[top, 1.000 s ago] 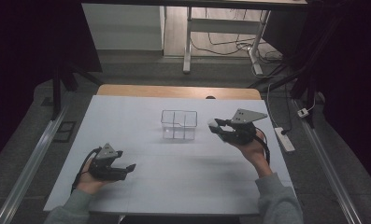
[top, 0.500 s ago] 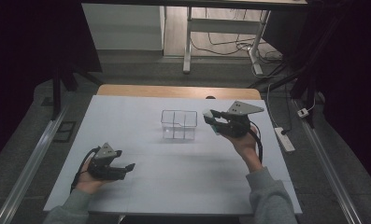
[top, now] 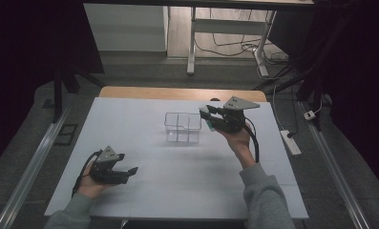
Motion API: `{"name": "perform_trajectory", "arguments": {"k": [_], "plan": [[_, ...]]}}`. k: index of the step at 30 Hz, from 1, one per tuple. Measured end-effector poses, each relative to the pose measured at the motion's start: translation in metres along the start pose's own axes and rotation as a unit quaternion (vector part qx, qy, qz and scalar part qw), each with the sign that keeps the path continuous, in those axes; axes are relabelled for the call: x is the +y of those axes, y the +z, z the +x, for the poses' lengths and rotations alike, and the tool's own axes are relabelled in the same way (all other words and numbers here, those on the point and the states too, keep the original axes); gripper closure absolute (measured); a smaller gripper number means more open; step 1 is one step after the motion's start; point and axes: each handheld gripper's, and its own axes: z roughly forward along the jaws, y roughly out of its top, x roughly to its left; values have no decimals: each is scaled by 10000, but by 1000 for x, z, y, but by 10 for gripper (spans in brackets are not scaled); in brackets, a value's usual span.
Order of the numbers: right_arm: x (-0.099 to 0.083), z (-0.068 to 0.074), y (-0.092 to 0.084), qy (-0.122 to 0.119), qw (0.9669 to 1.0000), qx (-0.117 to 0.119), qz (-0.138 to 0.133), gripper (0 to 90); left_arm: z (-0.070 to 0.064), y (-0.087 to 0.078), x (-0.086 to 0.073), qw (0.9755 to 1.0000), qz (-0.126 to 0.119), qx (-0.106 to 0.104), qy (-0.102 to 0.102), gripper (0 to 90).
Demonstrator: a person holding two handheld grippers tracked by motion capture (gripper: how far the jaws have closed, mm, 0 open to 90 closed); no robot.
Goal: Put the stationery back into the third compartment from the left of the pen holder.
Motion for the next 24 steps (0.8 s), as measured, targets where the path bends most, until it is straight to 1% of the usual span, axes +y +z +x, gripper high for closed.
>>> {"name": "perform_trajectory", "arguments": {"k": [5, 12, 19, 24], "plan": [[0, -1, 10, 90, 9999, -5, -91, 643, 0, 0, 0, 10000, 3, 0, 0, 231], [0, -2, 25, 253, 9996, -11, -139, 643, 1, 0, 0, 10000, 3, -6, 5, 232], [-1, -1, 43, 194, 9997, -73, -128, 643, 2, 0, -1, 10000, -2, -11, -1, 232], [-5, -2, 54, 297, 9994, -95, -144, 643, 3, 0, -1, 10000, -4, -16, 1, 232]]}}
